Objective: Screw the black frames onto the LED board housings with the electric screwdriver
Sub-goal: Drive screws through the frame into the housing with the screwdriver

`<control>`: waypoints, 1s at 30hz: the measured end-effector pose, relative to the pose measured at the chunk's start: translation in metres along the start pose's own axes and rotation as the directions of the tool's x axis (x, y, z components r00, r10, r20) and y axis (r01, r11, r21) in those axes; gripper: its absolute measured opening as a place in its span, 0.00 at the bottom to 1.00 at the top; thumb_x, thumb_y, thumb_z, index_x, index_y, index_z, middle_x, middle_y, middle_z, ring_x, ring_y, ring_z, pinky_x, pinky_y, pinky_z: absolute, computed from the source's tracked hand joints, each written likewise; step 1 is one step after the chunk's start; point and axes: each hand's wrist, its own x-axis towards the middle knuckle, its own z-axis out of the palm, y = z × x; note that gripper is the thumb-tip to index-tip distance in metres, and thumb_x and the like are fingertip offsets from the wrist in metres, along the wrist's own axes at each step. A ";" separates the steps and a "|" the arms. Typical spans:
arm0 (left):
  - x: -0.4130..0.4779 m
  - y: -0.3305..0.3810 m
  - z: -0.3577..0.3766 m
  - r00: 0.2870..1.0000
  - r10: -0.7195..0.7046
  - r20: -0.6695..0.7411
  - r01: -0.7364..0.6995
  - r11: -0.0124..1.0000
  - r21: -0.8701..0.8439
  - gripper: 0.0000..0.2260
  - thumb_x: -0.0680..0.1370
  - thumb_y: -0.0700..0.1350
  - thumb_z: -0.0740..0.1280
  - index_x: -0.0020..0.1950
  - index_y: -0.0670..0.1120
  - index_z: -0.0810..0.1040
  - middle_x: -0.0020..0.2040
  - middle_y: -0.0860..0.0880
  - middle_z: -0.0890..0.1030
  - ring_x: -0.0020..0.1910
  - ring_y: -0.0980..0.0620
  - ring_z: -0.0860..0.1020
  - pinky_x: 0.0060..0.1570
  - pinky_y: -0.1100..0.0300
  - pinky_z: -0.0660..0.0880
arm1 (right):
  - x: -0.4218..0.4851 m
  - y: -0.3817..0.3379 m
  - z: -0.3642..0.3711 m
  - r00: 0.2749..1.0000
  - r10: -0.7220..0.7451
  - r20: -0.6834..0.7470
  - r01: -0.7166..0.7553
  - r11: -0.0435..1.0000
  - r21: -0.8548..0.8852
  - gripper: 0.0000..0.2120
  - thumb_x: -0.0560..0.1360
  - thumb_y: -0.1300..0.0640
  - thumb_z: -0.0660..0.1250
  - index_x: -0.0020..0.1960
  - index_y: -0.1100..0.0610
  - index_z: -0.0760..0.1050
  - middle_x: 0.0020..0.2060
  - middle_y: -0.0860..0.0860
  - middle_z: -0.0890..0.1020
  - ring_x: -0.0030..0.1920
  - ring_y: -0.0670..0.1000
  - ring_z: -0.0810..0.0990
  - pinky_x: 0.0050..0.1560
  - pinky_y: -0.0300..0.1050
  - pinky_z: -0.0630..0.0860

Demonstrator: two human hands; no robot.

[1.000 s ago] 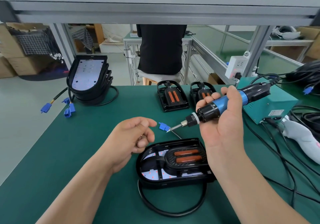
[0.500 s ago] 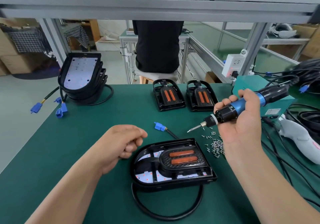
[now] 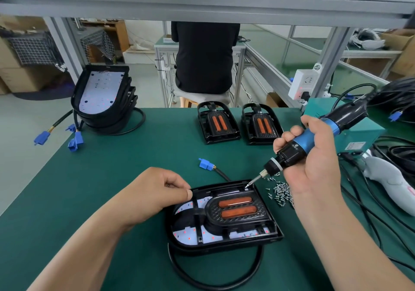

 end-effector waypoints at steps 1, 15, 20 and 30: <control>0.000 -0.001 0.000 1.000 0.006 -0.004 -0.006 1.000 0.006 0.02 0.75 0.49 0.78 0.44 0.51 0.88 0.33 0.54 0.81 0.31 0.60 0.74 0.31 0.71 0.68 | 0.000 -0.001 0.000 1.000 -0.003 0.009 0.003 1.000 0.002 0.14 0.78 0.57 0.72 0.60 0.56 0.70 0.36 0.51 0.75 0.35 0.50 0.74 0.43 0.45 0.77; 0.001 0.001 0.001 1.000 0.014 0.011 -0.014 1.000 -0.018 0.03 0.77 0.46 0.78 0.44 0.49 0.87 0.31 0.54 0.76 0.29 0.58 0.69 0.29 0.70 0.65 | -0.008 -0.005 0.007 0.993 -0.041 0.114 0.046 0.998 -0.039 0.10 0.80 0.55 0.69 0.59 0.55 0.74 0.37 0.50 0.75 0.37 0.50 0.74 0.45 0.46 0.77; 0.000 0.001 0.000 1.000 0.023 0.011 -0.022 1.000 -0.014 0.03 0.77 0.47 0.78 0.44 0.50 0.87 0.31 0.54 0.76 0.30 0.58 0.70 0.30 0.70 0.66 | -0.013 -0.004 0.010 0.985 -0.071 0.157 0.084 0.993 -0.081 0.06 0.82 0.57 0.66 0.58 0.54 0.75 0.37 0.50 0.75 0.37 0.50 0.74 0.45 0.46 0.77; -0.001 0.001 0.001 0.998 0.061 -0.001 -0.061 0.998 0.012 0.03 0.78 0.49 0.77 0.44 0.52 0.87 0.33 0.54 0.77 0.32 0.58 0.71 0.34 0.68 0.68 | -0.021 -0.003 0.019 0.956 -0.131 0.263 0.183 0.965 -0.186 0.12 0.76 0.56 0.70 0.59 0.54 0.75 0.35 0.51 0.74 0.38 0.52 0.73 0.45 0.47 0.76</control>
